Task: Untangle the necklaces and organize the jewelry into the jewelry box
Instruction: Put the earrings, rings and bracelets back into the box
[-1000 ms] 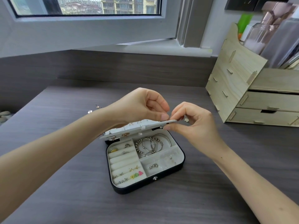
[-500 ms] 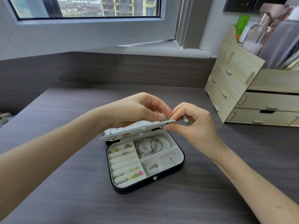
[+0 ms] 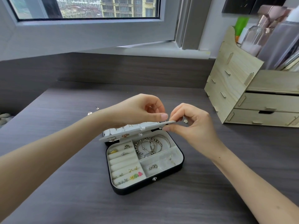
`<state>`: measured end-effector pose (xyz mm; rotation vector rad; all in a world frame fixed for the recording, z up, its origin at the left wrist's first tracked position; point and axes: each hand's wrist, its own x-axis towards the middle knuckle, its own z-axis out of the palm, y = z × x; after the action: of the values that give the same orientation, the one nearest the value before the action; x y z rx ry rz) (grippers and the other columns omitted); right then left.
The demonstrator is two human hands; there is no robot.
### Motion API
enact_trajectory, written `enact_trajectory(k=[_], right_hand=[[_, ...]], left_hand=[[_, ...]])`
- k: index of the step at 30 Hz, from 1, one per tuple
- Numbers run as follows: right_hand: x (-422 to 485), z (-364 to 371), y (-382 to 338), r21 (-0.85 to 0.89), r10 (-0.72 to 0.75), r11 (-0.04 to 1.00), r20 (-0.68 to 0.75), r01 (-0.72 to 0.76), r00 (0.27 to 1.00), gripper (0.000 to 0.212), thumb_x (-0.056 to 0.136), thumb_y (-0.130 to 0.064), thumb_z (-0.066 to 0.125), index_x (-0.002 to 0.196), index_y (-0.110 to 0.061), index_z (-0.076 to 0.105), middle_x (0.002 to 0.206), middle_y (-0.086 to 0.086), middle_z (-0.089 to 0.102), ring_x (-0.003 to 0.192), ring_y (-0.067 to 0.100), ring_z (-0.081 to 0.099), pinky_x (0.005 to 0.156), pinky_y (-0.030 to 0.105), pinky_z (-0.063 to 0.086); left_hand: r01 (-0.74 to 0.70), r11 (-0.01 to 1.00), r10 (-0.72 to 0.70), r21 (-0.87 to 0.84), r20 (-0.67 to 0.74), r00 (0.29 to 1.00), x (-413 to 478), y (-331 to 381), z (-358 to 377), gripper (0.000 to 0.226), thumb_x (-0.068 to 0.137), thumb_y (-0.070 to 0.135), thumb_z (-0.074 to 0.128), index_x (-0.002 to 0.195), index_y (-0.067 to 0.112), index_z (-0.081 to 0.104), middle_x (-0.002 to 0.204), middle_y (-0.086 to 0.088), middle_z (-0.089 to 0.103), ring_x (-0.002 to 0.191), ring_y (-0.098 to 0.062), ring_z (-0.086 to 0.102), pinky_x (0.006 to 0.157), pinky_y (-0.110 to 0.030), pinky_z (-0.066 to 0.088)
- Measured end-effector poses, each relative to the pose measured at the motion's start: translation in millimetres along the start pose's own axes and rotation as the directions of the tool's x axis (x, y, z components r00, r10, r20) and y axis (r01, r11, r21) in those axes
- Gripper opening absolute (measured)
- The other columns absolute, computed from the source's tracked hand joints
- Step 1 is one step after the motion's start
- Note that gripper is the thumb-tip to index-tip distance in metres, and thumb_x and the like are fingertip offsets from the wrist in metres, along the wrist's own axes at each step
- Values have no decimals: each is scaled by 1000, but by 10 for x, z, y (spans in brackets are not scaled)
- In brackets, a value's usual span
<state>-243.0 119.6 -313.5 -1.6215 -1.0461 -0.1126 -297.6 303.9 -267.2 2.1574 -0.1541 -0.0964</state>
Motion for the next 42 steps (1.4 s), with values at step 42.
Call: enact_trajectory(k=[42], right_hand=[[660,-236,201,-283,265,922,-35,-264,964,10,80,-22,73,89,-18,69,80,-8,67,70,-1,55,69,14,42]], left_hand=[[161,909,11,383,-410,912,195,-65,-264,18,88,38,61,86,21,68,86,8,65,79,-16,65,64,-32,55]])
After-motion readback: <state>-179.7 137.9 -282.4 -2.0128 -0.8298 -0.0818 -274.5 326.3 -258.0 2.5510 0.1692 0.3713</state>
